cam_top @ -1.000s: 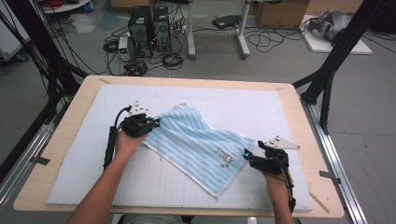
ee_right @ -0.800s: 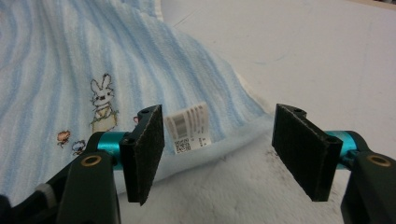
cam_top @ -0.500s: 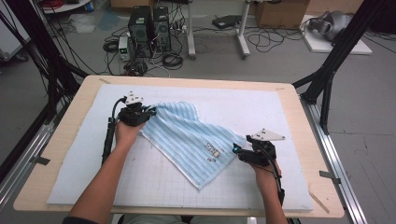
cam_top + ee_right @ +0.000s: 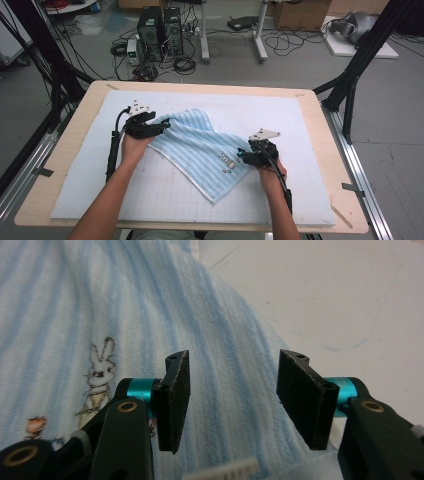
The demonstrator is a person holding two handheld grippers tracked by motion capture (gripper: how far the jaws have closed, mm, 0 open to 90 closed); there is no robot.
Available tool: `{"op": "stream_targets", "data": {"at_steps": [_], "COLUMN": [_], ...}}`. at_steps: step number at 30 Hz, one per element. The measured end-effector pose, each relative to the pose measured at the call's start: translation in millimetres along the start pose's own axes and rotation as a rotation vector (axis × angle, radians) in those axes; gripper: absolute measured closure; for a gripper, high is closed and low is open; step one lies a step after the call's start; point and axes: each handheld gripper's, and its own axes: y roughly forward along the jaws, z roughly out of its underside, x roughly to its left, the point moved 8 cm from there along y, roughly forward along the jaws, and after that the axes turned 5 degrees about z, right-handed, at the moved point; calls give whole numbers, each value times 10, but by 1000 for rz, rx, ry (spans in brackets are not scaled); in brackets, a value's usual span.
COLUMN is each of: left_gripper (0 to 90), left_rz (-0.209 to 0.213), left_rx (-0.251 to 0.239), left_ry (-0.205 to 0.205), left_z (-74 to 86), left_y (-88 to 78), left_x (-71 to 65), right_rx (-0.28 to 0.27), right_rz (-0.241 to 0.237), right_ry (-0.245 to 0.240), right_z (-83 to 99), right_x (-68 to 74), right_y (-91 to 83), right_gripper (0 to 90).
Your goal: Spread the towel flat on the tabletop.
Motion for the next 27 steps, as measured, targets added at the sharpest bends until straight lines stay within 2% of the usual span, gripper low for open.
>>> {"op": "stream_targets", "data": {"at_steps": [1, 2, 4, 5, 6, 9, 12, 19, 23, 27], "left_gripper": [346, 345, 340, 334, 329, 331, 330, 331, 334, 337], "left_rz": [4, 7, 14, 25, 31, 30, 43, 68, 80, 91], "left_rx": [0, 1, 6, 18, 18, 5, 20, 27, 32, 30], "left_ry": [-4, -7, -13, -14, -17, -3, 4, 7, 2, 9], "left_z": [13, 23, 41, 54, 57, 69, 119, 276, 372, 419], "left_y": [-7, -13, -26, -34, -40, -83, -128, -311, -422, -511], "left_x": [1, 3, -1, -13, -26, -70, -136, -327, -413, -484], "right_rx": [19, 62, 69, 70, 65, 76, 63, 36, 35, 39], "right_rz": [2, 7, -24, -39, -48, -76, -99, -115, -117, -139], "right_ry": [-8, -12, 50, 64, 49, 35, 29, 69, 56, 42], "right_z": [22, 80, 119, 132, 147, 203, 274, 446, 524, 605], "right_x": [1, -12, -37, -39, -25, 37, 90, 275, 409, 568], "right_y": [30, 79, 88, 68, 39, -47, -137, -356, -479, -614], "right_gripper": [468, 468, 514, 579, 661, 822, 844, 843, 840, 838]}}
